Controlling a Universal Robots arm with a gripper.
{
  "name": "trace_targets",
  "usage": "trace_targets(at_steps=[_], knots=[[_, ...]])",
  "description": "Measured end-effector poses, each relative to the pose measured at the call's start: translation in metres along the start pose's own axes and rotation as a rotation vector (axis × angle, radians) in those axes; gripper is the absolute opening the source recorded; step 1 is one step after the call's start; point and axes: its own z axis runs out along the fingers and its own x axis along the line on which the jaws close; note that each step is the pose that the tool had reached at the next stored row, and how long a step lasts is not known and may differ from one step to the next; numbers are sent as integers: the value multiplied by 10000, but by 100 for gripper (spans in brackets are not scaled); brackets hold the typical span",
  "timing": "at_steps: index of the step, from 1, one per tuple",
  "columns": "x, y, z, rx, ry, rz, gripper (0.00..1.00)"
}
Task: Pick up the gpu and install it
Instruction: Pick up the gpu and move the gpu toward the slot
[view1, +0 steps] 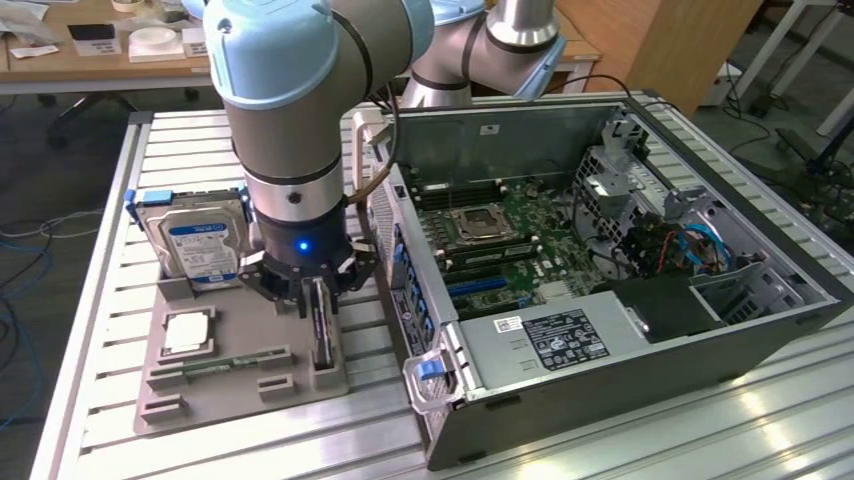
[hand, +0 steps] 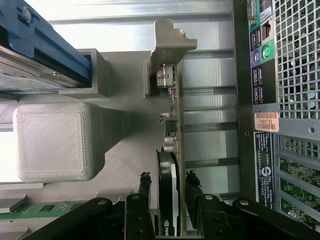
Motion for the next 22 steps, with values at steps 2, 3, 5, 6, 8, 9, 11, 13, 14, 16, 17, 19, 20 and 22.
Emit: trace_targets(at_steps=[2,3,5,6,8,9,11,13,14,16,17,19,20,22], knots=[[0,0,0,0,0,0,40],[0,0,0,0,0,0,40],[0,0,0,0,0,0,33],[0,0,0,0,0,0,33],[0,0,0,0,0,0,33],[0,0,0,1,0,0,33],[0,0,0,0,0,0,33],[0,0,0,0,-1,0,33],[0,0,0,0,0,0,33],[-5,1,3,-3,-2,1,33],[-5,1,2,-2,-1,1,33],[-6,0,1,0,0,0,33],[-6,0,1,0,0,0,33],[-11,0,1,0,1,-1,33]])
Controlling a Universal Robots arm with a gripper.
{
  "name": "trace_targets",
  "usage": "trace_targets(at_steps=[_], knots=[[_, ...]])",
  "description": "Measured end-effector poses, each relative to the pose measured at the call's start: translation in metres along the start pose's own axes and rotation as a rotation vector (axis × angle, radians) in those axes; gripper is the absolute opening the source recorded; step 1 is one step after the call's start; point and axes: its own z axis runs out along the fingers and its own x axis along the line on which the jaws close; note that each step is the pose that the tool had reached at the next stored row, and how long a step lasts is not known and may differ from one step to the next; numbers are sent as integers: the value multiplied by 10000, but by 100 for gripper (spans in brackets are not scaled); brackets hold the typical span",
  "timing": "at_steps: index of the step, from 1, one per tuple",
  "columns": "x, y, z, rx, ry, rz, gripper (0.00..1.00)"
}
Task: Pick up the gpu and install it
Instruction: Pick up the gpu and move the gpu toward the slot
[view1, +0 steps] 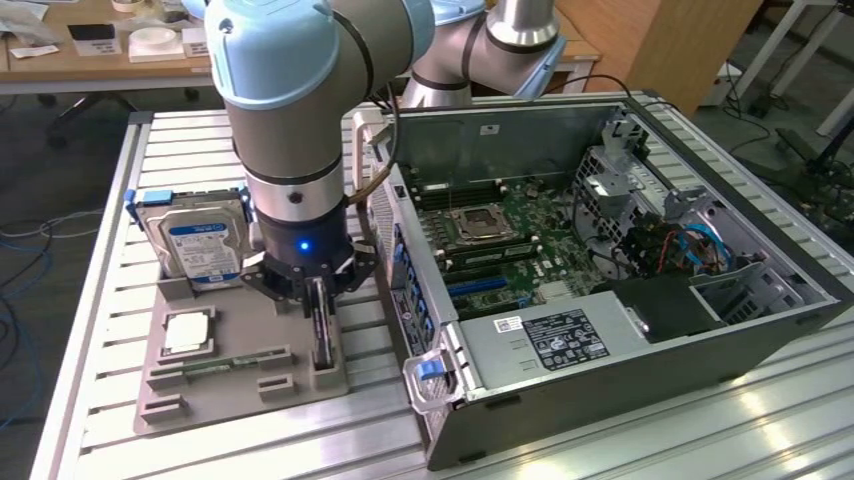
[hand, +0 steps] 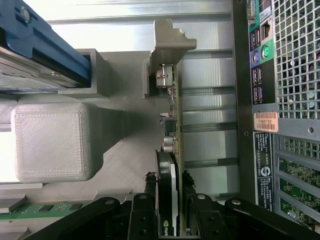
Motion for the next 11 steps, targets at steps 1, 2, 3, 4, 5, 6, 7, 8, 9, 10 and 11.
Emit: trace_targets(at_steps=[1,2,3,4,5,6,7,8,9,10,11], knots=[[-7,1,0,0,0,-1,33],[-7,1,1,0,-1,0,33],[-7,1,1,0,-1,1,33],[-7,1,1,0,-1,1,33],[-7,1,1,0,-1,1,33],[-7,1,1,0,-1,1,33],[-7,1,1,0,-1,1,33],[-7,1,1,0,-1,1,33],[-7,1,1,0,-1,1,33],[-7,1,1,0,0,1,33],[-7,1,0,1,-1,1,33]])
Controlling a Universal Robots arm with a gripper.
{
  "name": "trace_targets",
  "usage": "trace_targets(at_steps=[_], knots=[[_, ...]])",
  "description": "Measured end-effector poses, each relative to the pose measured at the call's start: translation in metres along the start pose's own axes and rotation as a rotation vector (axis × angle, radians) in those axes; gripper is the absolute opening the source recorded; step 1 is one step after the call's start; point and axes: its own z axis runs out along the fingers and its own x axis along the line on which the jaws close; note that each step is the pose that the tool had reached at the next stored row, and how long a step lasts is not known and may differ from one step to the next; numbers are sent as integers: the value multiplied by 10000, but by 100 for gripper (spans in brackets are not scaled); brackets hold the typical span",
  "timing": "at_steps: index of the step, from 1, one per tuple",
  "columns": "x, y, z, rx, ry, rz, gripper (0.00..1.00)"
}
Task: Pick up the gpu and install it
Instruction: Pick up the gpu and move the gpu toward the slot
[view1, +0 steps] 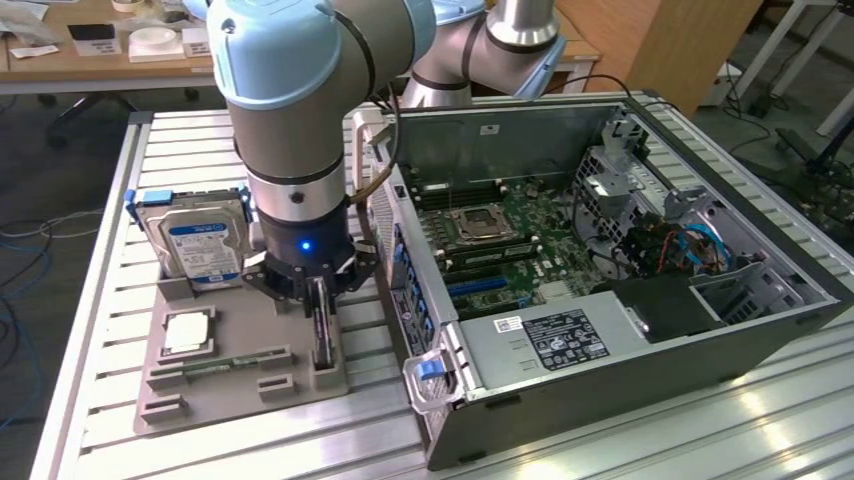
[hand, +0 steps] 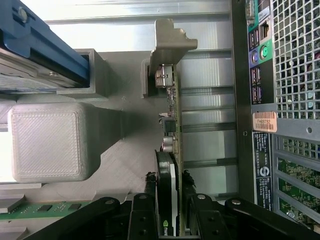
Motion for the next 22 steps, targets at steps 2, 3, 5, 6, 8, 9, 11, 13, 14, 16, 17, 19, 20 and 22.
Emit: trace_targets(at_steps=[2,3,5,6,8,9,11,13,14,16,17,19,20,22], knots=[[0,0,0,-1,-1,0,33],[0,0,0,0,0,0,33],[0,0,0,1,0,0,32],[0,0,0,0,-1,0,27],[0,0,0,0,0,0,27],[0,0,0,0,0,0,27],[0,0,0,0,0,0,27],[0,0,0,0,0,0,27],[0,0,0,0,0,0,27],[0,0,0,-1,0,0,27],[0,0,0,0,0,-1,27],[0,0,0,-2,3,-66,27],[0,0,0,-3,3,-79,27],[0,0,0,-4,4,-80,27]])
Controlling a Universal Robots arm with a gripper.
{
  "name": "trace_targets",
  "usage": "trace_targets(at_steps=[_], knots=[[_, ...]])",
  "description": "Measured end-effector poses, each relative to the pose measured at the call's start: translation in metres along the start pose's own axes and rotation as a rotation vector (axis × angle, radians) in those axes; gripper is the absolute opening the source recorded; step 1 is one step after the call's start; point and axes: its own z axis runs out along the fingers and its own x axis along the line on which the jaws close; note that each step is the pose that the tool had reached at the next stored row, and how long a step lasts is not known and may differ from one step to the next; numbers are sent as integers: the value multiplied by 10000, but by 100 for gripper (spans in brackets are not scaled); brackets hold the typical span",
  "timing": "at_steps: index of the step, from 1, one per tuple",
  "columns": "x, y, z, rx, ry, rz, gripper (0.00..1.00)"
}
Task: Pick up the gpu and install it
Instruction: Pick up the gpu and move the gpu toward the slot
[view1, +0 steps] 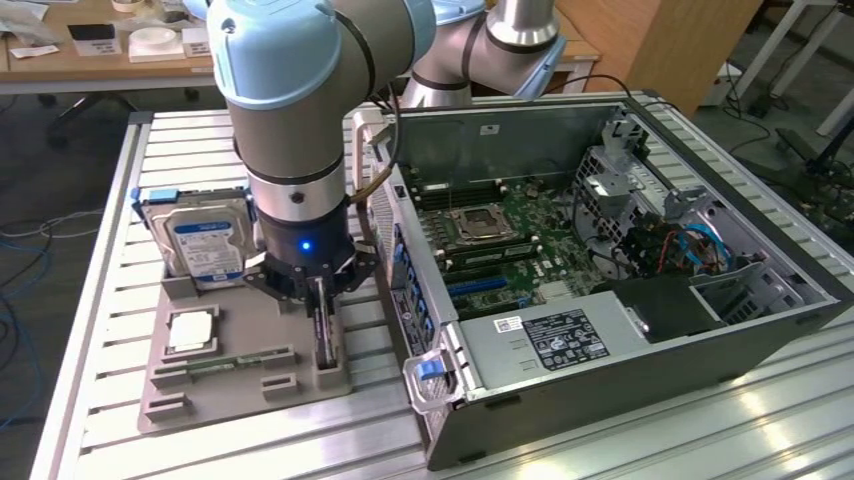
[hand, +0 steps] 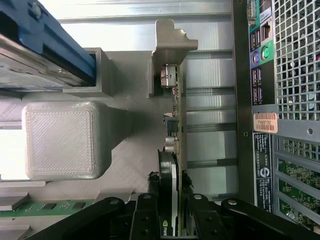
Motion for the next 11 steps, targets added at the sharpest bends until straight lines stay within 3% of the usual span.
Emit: trace_targets(at_steps=[5,11], knots=[[0,0,-3,-3,-3,-5,27],[-3,5,-117,-1,0,-34,27]])
